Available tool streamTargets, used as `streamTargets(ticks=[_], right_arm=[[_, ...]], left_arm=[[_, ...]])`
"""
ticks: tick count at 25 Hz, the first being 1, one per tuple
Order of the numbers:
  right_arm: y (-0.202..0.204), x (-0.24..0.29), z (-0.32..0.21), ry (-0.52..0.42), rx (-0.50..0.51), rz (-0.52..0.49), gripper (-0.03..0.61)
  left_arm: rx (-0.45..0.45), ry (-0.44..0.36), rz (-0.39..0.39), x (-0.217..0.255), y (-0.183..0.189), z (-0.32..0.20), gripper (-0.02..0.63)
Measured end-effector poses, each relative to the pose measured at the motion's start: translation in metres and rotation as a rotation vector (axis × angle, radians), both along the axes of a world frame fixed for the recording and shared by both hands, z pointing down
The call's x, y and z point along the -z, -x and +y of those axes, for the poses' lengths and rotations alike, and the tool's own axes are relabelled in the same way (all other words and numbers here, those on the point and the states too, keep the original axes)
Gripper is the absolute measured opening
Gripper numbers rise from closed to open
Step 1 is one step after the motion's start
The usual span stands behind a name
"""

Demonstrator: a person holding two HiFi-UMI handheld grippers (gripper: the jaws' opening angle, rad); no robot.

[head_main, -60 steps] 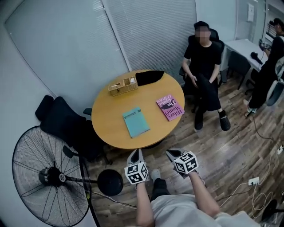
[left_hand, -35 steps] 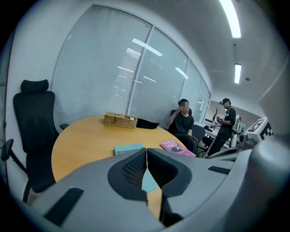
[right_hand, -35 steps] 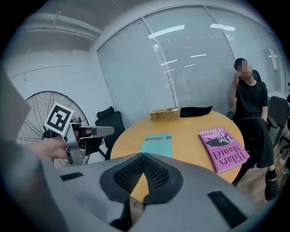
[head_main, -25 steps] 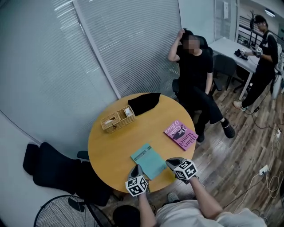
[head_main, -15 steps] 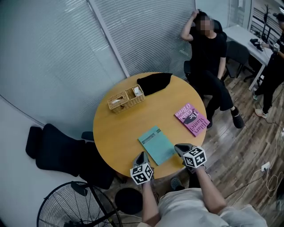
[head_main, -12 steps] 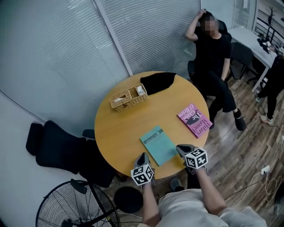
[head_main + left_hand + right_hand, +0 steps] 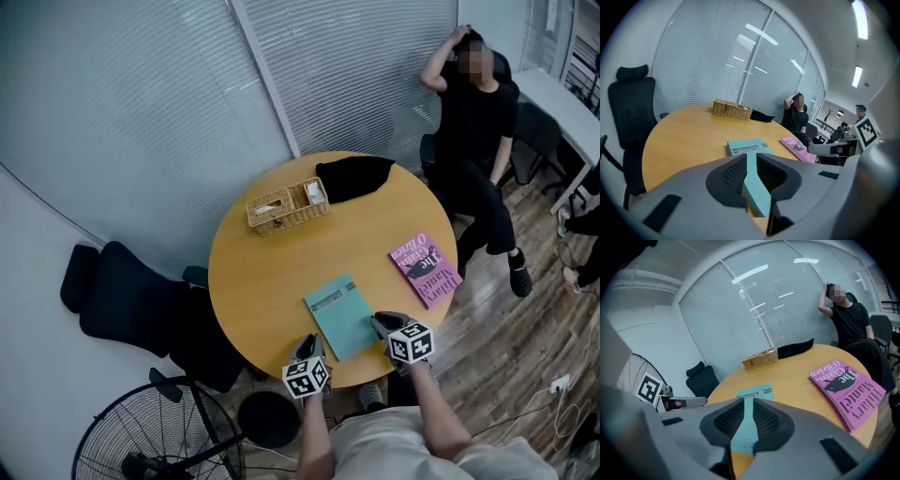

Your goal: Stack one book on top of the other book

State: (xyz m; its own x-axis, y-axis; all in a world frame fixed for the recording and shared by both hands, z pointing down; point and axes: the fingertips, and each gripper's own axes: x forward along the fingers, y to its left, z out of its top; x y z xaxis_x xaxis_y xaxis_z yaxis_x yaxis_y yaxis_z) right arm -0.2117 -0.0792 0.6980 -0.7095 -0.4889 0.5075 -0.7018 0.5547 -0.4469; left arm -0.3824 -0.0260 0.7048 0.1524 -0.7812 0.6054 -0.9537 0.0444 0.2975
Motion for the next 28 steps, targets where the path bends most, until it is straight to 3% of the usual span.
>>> streamTargets(ticks=[7,11,13,16,20,23,28], right_arm=[[0.007,-0.017,-0.008,0.027,0.091,0.048,0.108],[0.006,-0.032,-0.023,0.054,0.091,0.054,0.149],[0.008,-0.043,-0.032,0.078,0.085,0.059,0.197],[0.014,-0.061,-0.036,0.148,0.106,0.046,0.318],[0.022,-0.081,-0.034,0.203,0.131,0.036,0.327],[0.026,-0.096,-0.034,0.213,0.145,0.049,0.327],[0.039,-0.122,-0.016,0.256,0.188,0.083,0.327]], left_arm=[[0.026,0.088,0.042,-0.034,-0.009,-0.007,0.149],[0.034,0.143,0.046,-0.057,-0.018,-0.018,0.189],[0.058,0.171,0.04,-0.066,-0.015,-0.022,0.2],[0.113,0.21,0.04,-0.079,-0.009,-0.023,0.246],[0.156,0.257,0.075,-0.097,-0.008,-0.022,0.281],[0.13,0.283,0.114,-0.112,-0.019,-0.03,0.286],[0.166,0.272,0.147,-0.112,-0.027,-0.039,0.293]])
